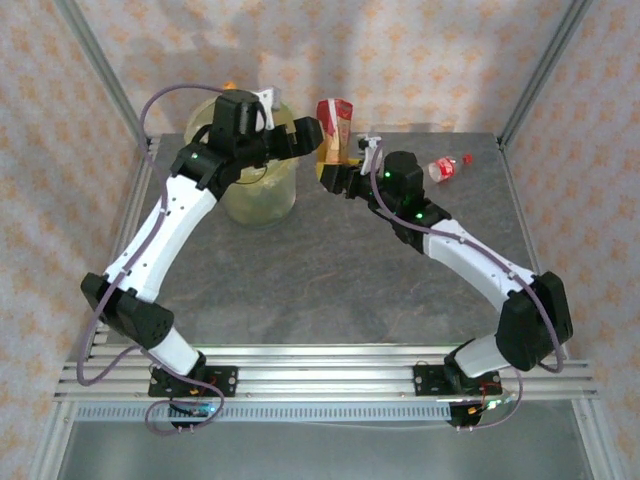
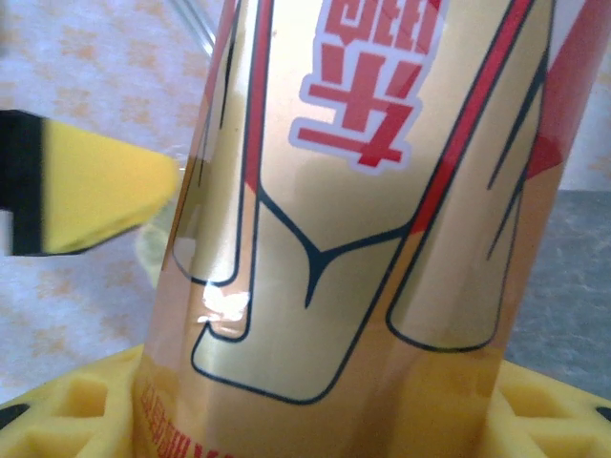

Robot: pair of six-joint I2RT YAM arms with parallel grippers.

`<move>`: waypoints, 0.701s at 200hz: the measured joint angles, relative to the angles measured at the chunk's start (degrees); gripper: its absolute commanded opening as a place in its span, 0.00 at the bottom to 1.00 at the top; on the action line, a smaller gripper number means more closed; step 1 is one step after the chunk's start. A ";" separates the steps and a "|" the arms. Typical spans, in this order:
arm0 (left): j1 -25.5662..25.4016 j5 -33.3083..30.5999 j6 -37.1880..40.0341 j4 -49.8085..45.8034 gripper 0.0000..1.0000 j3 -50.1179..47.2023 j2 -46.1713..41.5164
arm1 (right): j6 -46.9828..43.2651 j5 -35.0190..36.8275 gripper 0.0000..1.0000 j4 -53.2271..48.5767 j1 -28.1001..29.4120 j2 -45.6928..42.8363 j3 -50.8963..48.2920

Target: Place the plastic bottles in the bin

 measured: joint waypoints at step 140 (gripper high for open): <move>-2.58 0.55 1.05 -0.15 0.57 2.47 3.23 | -1.95 -3.63 0.50 -1.18 2.99 -0.28 1.90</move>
